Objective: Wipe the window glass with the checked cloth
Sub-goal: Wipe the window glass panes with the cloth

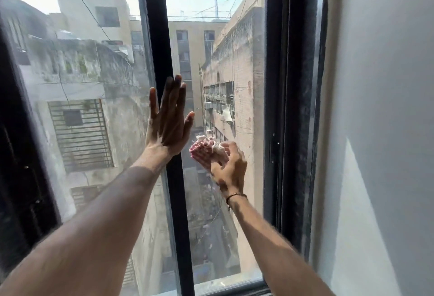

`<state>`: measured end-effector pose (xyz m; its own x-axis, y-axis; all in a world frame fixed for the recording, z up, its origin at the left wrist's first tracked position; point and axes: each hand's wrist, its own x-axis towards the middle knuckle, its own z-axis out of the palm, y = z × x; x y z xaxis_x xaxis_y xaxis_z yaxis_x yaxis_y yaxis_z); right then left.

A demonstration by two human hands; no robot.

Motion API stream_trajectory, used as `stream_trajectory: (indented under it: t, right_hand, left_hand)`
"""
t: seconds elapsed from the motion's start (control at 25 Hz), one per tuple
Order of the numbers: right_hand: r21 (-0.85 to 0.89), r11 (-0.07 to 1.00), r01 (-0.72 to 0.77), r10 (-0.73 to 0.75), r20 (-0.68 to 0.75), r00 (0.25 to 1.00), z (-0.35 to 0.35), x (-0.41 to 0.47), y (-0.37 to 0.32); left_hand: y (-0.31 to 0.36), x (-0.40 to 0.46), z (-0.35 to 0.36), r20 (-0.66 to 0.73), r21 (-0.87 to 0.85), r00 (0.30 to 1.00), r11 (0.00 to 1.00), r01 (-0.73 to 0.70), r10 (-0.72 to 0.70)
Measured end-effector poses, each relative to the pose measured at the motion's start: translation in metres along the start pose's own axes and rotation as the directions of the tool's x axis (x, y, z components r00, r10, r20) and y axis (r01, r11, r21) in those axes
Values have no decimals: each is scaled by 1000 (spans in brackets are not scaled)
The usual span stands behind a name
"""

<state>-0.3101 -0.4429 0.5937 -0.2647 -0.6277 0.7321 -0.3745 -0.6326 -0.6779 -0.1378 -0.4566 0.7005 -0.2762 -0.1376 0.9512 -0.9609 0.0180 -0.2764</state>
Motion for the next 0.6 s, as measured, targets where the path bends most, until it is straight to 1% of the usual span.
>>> stream_trajectory:
  t: [0.04,0.08,0.12,0.16,0.2,0.24,0.28,0.36,0.44,0.48,0.52,0.6]
  right_hand:
    - [-67,997,43,-50,-106,993,3,6,12]
    - [-134,989,69,-91,-172,981,8,8,23]
    - [-226,968,111,-159,-206,965,13,7,30]
    - [-329,927,182,-263,-223,939,21,7,36]
    - [-391,884,256,-362,-228,904,30,8,39]
    - [-410,852,325,-433,-205,878,38,7,43]
    - [-397,834,384,-474,-158,866,45,9,45]
    - [-394,795,461,-512,-27,859,55,16,45]
    - [-436,730,526,-546,90,833,56,32,48]
    - [-450,717,533,-556,93,826,51,40,51]
    - [-463,734,497,-536,54,842,42,49,58]
    - [-450,836,315,-398,-102,912,18,70,77]
  left_hand:
    - [1,-2,6,-26,18,1000,1000,17,-17]
    - [1,-3,11,-52,32,998,999,23,-21]
    - [1,-2,14,-74,39,997,999,24,-21]
    - [0,-1,17,-91,39,996,999,25,-22]
    - [-2,-2,20,-104,38,994,999,27,-23]
    - [-3,-3,22,-117,37,993,999,30,-26]
    - [-4,-5,25,-130,39,991,999,32,-26]
    - [-5,-6,30,-146,43,989,999,28,-22]
    - [-8,-5,34,-158,53,987,998,29,-20]
    - [-8,-4,32,-166,63,986,998,25,-14]
    - [-7,-4,32,-170,74,986,997,17,-4]
    - [-6,-3,31,-175,89,984,996,4,12]
